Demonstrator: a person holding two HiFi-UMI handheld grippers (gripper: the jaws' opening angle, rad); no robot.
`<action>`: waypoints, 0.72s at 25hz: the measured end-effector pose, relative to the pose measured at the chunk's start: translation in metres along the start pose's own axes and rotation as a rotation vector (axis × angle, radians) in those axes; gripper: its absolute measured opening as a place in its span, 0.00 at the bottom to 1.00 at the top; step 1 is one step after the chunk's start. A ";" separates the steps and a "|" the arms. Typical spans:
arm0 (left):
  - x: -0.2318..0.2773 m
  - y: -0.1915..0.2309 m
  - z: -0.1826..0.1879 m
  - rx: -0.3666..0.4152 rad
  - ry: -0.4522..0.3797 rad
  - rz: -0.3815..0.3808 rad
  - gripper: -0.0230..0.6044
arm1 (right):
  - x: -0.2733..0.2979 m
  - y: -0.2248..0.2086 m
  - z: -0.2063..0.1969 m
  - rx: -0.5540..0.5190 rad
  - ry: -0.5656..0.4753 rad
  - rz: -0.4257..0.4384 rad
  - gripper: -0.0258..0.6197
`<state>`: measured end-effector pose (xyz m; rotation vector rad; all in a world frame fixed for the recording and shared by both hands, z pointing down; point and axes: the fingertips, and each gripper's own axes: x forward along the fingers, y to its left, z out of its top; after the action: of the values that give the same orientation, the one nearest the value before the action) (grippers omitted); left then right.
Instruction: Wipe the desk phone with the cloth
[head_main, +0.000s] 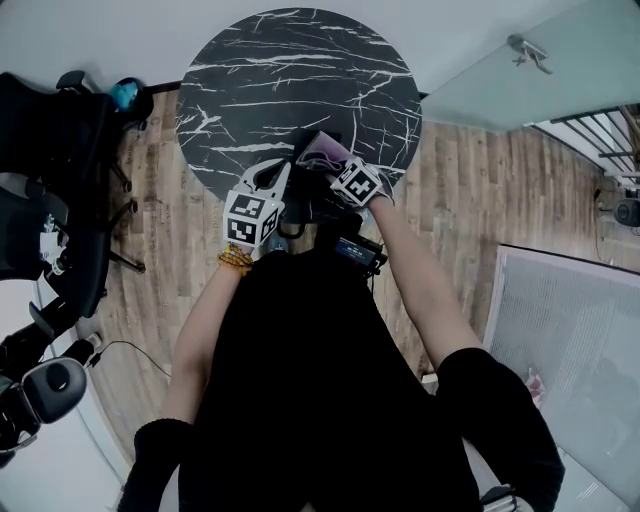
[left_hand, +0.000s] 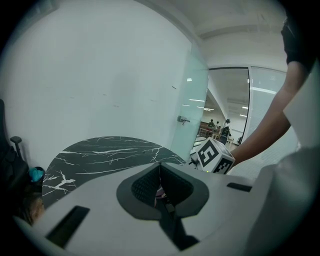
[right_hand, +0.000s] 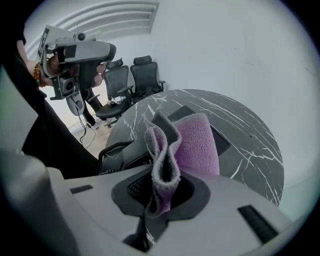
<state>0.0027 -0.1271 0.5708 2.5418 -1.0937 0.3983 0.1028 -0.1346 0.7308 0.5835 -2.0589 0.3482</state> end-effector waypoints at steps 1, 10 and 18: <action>0.000 0.000 0.001 -0.001 -0.001 0.000 0.06 | 0.001 0.003 -0.001 -0.004 0.001 0.005 0.12; 0.001 0.000 0.003 -0.007 -0.008 -0.001 0.06 | 0.006 0.018 -0.012 -0.006 0.027 0.038 0.12; 0.000 0.003 0.003 -0.009 -0.011 -0.001 0.06 | 0.009 0.030 -0.020 0.000 0.032 0.054 0.12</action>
<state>0.0009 -0.1307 0.5684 2.5389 -1.0960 0.3791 0.0968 -0.1024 0.7488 0.5199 -2.0467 0.3860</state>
